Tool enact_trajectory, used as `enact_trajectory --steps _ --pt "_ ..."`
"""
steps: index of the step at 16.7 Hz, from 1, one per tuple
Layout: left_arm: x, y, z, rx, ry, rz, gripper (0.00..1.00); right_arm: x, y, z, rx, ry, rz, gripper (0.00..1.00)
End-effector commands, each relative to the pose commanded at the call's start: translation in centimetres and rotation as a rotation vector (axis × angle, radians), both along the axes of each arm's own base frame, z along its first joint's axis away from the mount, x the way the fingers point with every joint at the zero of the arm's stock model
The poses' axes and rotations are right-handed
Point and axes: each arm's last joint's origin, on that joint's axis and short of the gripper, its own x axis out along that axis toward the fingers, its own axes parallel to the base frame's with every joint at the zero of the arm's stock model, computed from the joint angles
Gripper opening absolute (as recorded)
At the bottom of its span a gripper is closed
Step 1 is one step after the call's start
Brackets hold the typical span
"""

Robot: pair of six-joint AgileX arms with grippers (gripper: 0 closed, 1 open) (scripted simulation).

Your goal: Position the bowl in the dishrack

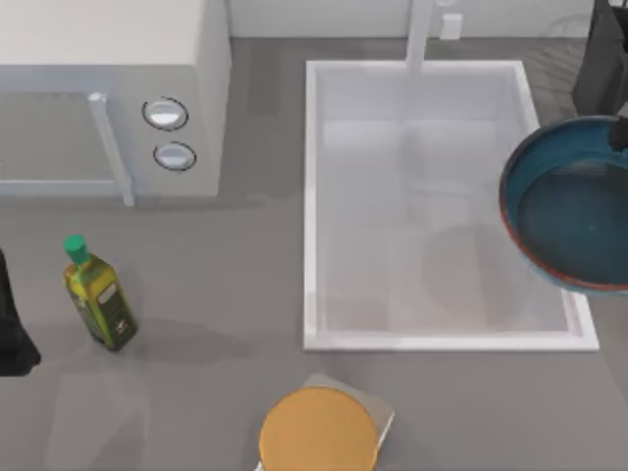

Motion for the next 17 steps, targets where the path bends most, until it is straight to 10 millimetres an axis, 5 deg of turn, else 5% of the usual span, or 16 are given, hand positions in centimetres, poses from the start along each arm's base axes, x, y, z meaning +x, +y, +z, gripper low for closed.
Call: enact_trajectory --steps 8,13,17 --pt "0.0 0.0 0.0 0.000 0.000 0.000 1.00 1.0 -9.9 2.8 0.199 -0.640 -0.139 0.00" --pt "0.0 0.0 0.0 0.000 0.000 0.000 1.00 -2.5 -15.6 6.1 0.071 -1.131 -0.106 0.00" --pt "0.0 0.0 0.0 0.000 0.000 0.000 1.00 -5.9 -17.4 7.9 -0.081 -1.346 -0.048 0.00"
